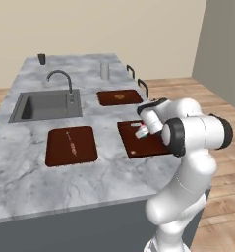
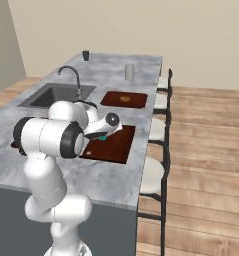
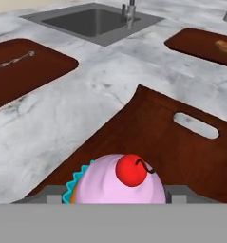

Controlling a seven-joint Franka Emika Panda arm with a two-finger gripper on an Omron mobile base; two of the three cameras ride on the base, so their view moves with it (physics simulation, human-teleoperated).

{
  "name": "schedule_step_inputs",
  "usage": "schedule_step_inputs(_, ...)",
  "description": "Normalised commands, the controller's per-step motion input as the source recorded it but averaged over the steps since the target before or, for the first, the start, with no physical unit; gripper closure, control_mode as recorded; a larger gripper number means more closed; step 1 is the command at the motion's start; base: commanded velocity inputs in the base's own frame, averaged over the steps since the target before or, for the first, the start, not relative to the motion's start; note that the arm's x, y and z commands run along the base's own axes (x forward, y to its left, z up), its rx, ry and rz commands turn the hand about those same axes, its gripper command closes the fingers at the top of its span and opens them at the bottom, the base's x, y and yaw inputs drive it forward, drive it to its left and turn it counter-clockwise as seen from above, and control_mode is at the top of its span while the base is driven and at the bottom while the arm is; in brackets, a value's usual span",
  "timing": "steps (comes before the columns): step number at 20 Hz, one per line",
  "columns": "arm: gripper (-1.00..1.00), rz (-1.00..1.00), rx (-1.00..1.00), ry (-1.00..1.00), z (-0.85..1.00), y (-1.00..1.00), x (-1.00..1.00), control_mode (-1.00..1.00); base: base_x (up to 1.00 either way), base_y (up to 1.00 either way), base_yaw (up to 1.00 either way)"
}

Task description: Take the cake and cupcake from the fridge and place them on the empty tray on the dining counter.

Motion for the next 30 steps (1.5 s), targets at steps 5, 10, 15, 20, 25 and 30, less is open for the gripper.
schedule_step_inputs(5, 1.00, 0.00, 0.00, 0.00, -0.24, 0.00, 0.32, -1.00, 0.00, 0.00, 0.00)
schedule_step_inputs(10, 1.00, 0.00, 0.00, 0.00, -0.22, 0.00, 0.30, -1.00, 0.00, 0.00, 0.00)
schedule_step_inputs(15, 1.00, 0.00, 0.00, 0.00, -0.21, 0.00, 0.31, -1.00, 0.00, 0.00, 0.00)
schedule_step_inputs(20, 1.00, 0.00, 0.00, 0.00, -0.21, 0.00, 0.29, -1.00, 0.00, 0.00, 0.00)
schedule_step_inputs(25, 1.00, 0.00, 0.00, -0.01, -0.30, 0.01, 0.26, -1.00, 0.00, 0.00, 0.00)
schedule_step_inputs(30, 1.00, 0.00, 0.00, -0.03, -0.37, 0.03, 0.21, -1.00, 0.00, 0.00, 0.00)
